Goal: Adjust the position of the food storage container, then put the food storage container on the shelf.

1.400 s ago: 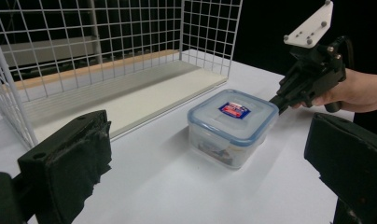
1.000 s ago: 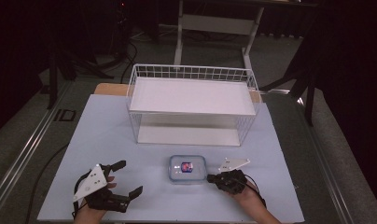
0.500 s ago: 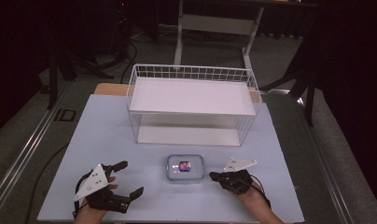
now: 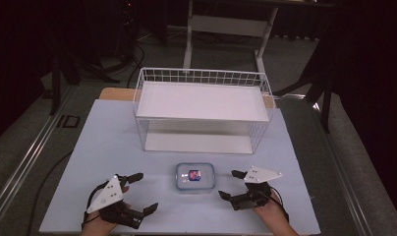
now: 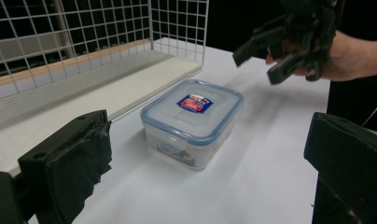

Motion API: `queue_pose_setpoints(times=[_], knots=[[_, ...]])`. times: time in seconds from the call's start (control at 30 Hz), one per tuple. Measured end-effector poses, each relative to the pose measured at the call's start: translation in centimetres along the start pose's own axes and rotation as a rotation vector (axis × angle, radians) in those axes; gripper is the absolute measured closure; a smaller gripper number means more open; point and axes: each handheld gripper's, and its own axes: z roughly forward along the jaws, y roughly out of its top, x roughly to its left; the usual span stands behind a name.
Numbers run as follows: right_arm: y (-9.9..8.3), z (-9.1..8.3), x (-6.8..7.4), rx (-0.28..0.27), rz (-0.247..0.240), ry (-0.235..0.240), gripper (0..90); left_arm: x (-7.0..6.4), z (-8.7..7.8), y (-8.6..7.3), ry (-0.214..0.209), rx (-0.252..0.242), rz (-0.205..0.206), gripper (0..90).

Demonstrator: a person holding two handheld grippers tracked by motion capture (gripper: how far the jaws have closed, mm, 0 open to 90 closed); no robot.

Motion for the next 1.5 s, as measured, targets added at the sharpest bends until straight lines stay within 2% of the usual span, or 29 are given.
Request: queue_pose_setpoints(times=[0.07,0.23,0.3,0.4,0.43,0.5,0.53,0.6,0.67,0.7,0.73,0.77,0.8,0.83,0.87,0.9,0.93,1.0,1.03,1.07,1.1,1.17,1.2,1.23,1.27,1.3,1.37,1.47,1.5], knots=[[0.5,-0.1,0.0,-0.007,-0.004,0.001,14.0,0.0,0.1,0.3,-0.008,0.009,-0.002,2.2],[1.6,-0.8,0.3,-0.021,-0.035,-0.038,13.9,0.1,0.4,1.3,-0.004,0.022,-0.026,2.3],[2.2,-1.3,0.6,-0.034,-0.051,-0.065,15.3,0.2,0.7,1.9,-0.002,0.058,-0.054,2.3],[2.5,-1.5,0.3,-0.045,-0.015,-0.027,17.1,0.8,0.9,2.4,-0.009,0.11,-0.134,2.2],[2.5,-1.7,0.2,-0.07,0.008,-0.017,19.0,1.1,1.0,2.6,-0.009,0.122,-0.155,2.2],[2.6,-1.7,0.0,-0.057,0.072,0.011,18.7,1.5,1.3,2.9,-0.019,0.119,-0.2,2.2],[2.6,-1.7,-0.1,-0.053,0.08,0.003,18.5,1.6,1.5,3.1,-0.028,0.131,-0.224,2.2],[2.6,-1.7,-0.2,-0.07,0.084,-0.018,17.6,1.8,2.0,3.5,-0.029,0.159,-0.23,2.2],[2.7,-1.7,-0.2,-0.062,0.095,-0.048,16.9,2.0,2.7,3.7,-0.018,0.196,-0.236,2.2],[2.8,-1.5,-0.1,-0.053,0.103,-0.077,15.3,2.2,3.0,3.7,-0.02,0.206,-0.253,2.2],[2.9,-1.4,-0.2,-0.04,0.115,-0.087,14.7,2.5,3.5,3.7,-0.018,0.218,-0.281,2.2],[3.0,-1.1,-0.3,-0.022,0.14,-0.093,14.7,2.7,3.8,3.6,-0.017,0.226,-0.305,2.2],[3.0,-0.9,-0.4,-0.007,0.162,-0.089,14.0,3.1,4.4,3.5,-0.019,0.241,-0.347,2.2],[3.0,-0.6,-0.7,0.015,0.203,-0.087,13.5,3.3,4.8,3.4,-0.017,0.25,-0.374,2.2],[3.0,-0.4,-0.8,0.025,0.242,-0.074,13.5,3.7,5.4,3.1,-0.026,0.263,-0.42,2.2],[2.9,0.1,-1.2,0.043,0.306,-0.043,13.5,3.9,5.9,2.9,-0.027,0.275,-0.451,2.2],[2.8,0.5,-1.5,0.069,0.357,-0.036,13.3,4.2,6.4,2.6,-0.025,0.288,-0.48,2.3],[2.6,1.2,-1.9,0.088,0.434,-0.006,12.9,4.6,7.4,2.0,-0.033,0.317,-0.538,2.3],[2.5,1.8,-2.2,0.114,0.49,-0.002,13.0,4.7,7.7,1.8,-0.033,0.326,-0.549,2.3],[2.4,2.2,-2.3,0.121,0.518,-0.001,12.9,4.8,8.1,1.4,-0.023,0.343,-0.579,2.3],[2.2,2.6,-2.5,0.124,0.548,0.028,11.6,5.0,8.6,0.9,-0.042,0.347,-0.641,2.3],[2.0,3.3,-2.8,0.135,0.618,0.023,11.6,5.3,9.2,0.3,-0.056,0.35,-0.715,2.3],[2.0,3.6,-2.9,0.141,0.628,0.037,11.8,5.5,9.5,0.0,-0.068,0.337,-0.767,2.3],[2.0,4.0,-3.1,0.153,0.649,0.047,11.8,5.6,9.7,-0.1,-0.068,0.325,-0.793,2.3],[1.9,4.1,-3.2,0.144,0.664,0.05,13.3,5.7,10.0,-0.3,-0.067,0.327,-0.814,2.3],[1.9,4.3,-3.4,0.139,0.703,0.077,14.3,5.7,10.2,-0.2,-0.059,0.329,-0.816,2.3],[1.8,4.8,-3.5,0.147,0.725,0.095,15.4,5.7,10.6,-0.1,-0.073,0.334,-0.826,2.4],[1.7,5.4,-3.6,0.181,0.773,0.118,18.8,5.7,11.2,0.0,-0.08,0.357,-0.852,2.5],[1.7,5.6,-3.6,0.19,0.792,0.127,21.1,5.6,11.4,0.0,-0.079,0.362,-0.853,5.2]])
